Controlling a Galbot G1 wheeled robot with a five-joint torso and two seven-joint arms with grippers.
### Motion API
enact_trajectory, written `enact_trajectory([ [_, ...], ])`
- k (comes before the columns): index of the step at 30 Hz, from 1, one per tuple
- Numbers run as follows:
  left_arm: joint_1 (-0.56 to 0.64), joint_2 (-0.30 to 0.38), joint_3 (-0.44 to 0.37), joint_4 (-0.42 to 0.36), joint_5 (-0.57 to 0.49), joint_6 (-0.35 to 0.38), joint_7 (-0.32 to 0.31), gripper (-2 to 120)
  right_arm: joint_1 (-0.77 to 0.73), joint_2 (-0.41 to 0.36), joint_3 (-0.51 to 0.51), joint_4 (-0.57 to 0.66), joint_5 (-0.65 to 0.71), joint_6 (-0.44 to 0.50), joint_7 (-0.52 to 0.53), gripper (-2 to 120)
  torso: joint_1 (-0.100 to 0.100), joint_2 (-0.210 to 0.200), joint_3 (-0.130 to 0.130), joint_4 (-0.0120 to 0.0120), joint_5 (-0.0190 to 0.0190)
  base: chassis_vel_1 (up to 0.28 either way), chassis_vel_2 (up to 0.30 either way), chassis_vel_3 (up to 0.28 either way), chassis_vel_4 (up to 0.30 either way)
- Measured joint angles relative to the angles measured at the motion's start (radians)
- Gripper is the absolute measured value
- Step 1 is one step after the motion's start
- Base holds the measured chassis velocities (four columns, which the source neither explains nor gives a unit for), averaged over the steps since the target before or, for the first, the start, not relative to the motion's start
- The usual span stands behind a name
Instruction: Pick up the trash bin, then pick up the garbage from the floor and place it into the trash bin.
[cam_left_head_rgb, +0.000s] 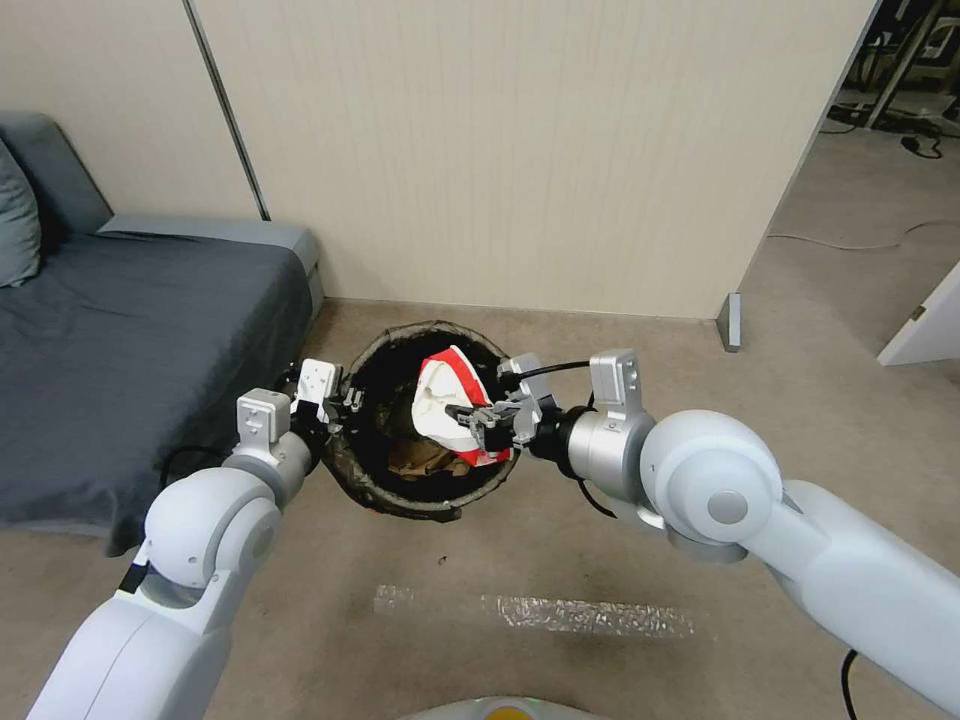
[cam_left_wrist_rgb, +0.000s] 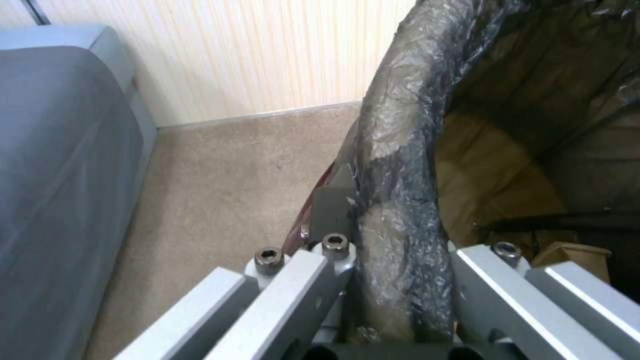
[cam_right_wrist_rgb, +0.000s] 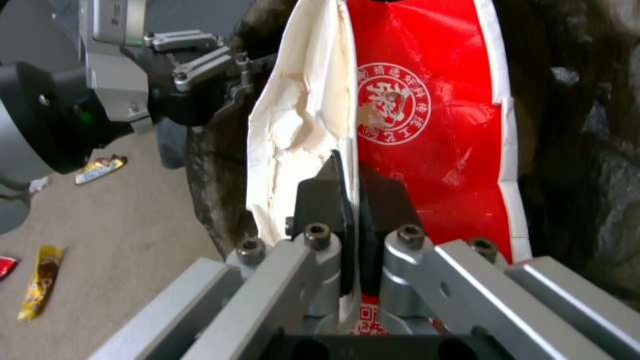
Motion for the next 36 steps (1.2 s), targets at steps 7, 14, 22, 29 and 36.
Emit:
enact_trajectory([
  [7, -0.002, 0.000, 0.001, 0.011, 0.001, 0.000, 0.002, 1, -0.005, 0.010, 0.019, -0.014, 0.001, 0.004, -0.011, 26, 0.000, 0.000, 0.000, 0.0002, 0.0000, 0.000, 0.000, 0.000, 0.000],
  [14, -0.005, 0.000, 0.002, 0.024, 0.001, 0.000, 0.006, 1, 0.011, 0.029, 0.017, -0.040, 0.007, 0.012, -0.028, 48, 0.000, 0.000, 0.000, 0.0001, 0.0000, 0.000, 0.000, 0.000, 0.000],
  [22, -0.007, 0.000, -0.002, 0.024, -0.002, 0.000, 0.006, 1, 0.041, 0.056, -0.003, -0.069, 0.009, 0.025, -0.031, 80, 0.000, 0.000, 0.000, 0.0002, 0.0000, 0.000, 0.000, 0.000, 0.000],
  [29, -0.003, -0.001, -0.002, 0.025, -0.005, 0.000, 0.004, 1, 0.057, 0.049, 0.062, -0.046, -0.031, 0.054, -0.064, 99, 0.000, 0.000, 0.000, 0.0003, 0.0000, 0.000, 0.000, 0.000, 0.000],
  [36, 0.015, 0.000, -0.007, -0.013, -0.028, 0.000, -0.042, 1, 0.032, -0.018, 0.254, -0.023, -0.310, 0.134, -0.103, 100, 0.000, 0.000, 0.000, 0.0002, 0.0000, 0.000, 0.000, 0.000, 0.000],
])
